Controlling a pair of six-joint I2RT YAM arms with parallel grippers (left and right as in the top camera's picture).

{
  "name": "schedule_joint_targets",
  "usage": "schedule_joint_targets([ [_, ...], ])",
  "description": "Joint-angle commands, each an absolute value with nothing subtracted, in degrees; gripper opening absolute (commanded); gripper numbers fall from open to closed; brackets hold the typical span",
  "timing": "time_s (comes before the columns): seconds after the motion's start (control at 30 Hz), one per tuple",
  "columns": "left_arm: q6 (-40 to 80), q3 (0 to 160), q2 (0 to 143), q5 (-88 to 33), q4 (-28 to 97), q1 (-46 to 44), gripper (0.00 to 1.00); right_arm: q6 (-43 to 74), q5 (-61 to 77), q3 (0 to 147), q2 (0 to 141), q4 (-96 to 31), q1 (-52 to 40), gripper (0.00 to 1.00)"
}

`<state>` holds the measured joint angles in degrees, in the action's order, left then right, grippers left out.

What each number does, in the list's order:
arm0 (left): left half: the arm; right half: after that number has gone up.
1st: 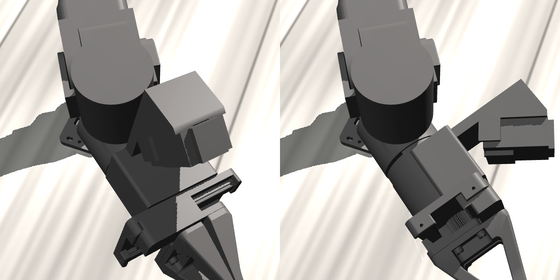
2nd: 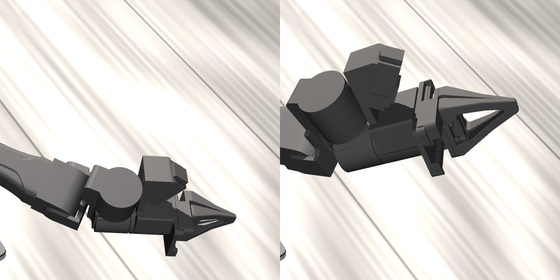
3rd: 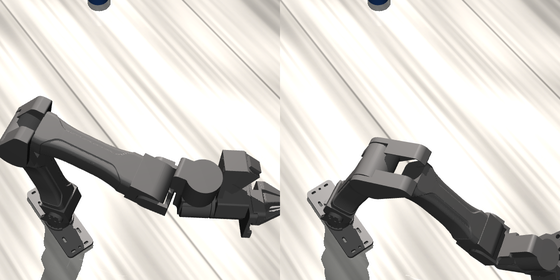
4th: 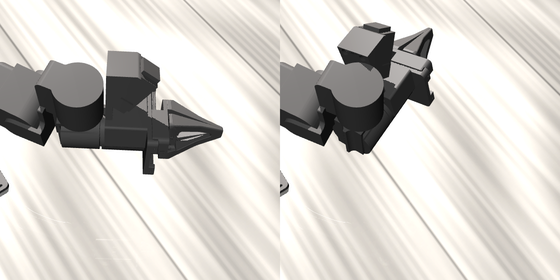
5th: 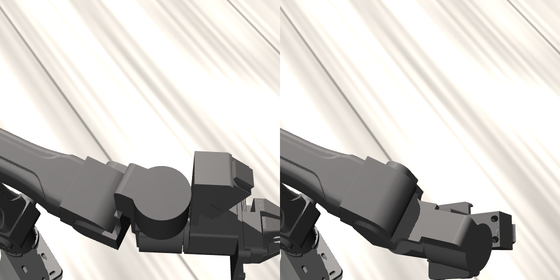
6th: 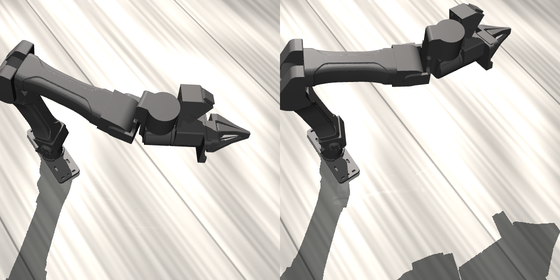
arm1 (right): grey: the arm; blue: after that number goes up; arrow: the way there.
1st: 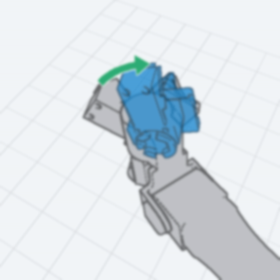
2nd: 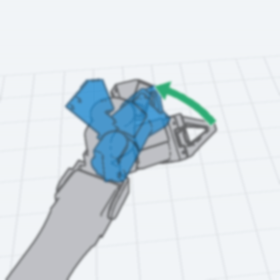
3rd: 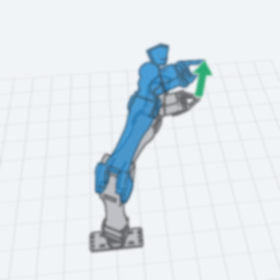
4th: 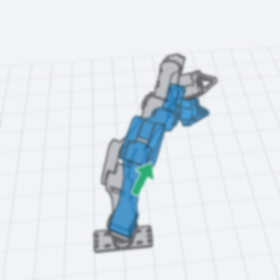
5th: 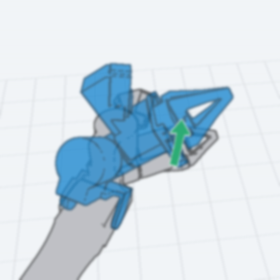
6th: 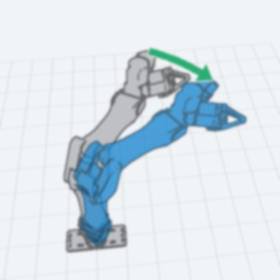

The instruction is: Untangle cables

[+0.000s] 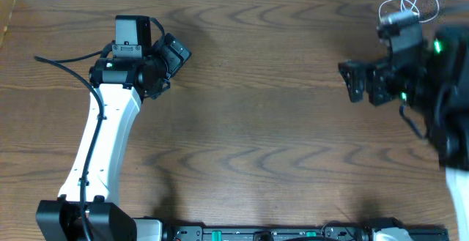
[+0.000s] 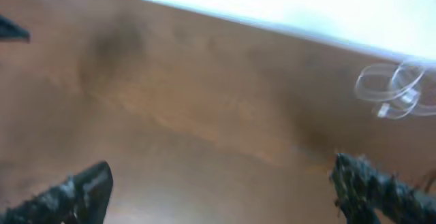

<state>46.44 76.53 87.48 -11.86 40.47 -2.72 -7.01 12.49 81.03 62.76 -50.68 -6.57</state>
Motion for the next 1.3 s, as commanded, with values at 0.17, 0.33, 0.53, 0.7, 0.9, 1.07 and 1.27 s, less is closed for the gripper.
schedule_joint_targets([
  [0.17,45.7,77.4,86.8,-11.3,40.7,-2.6,0.98,-8.9,9.8,53.3,40.2,-28.8,-5.7,0.99],
  [0.33,45.7,77.4,86.8,-11.3,40.7,-2.6,0.98,-8.9,7.8,38.7,26.9,-18.7,-5.5,0.99],
  [0.53,45.6,77.3,86.8,-11.3,40.7,-2.6,0.98,-8.8,8.6,24.6,13.1,-11.4,-5.0,0.99],
  [0.7,45.7,77.3,86.8,-11.3,40.7,-2.6,0.98,-8.6,9.2,16.4,5.3,-7.4,-4.9,0.99],
  [0.9,45.7,77.3,86.8,-11.3,40.7,-2.6,0.98,-8.6,9.8,7.7,1.4,-0.8,-4.9,0.99],
  [1.07,45.7,77.4,86.8,-11.3,40.7,-2.6,0.98,-7.7,11.3,0.8,0.3,5.6,-4.9,0.99],
  [1.27,45.7,77.4,86.8,-11.3,40.7,-2.6,0.98,-7.3,11.3,0.3,0.3,-1.2,-5.0,0.99],
])
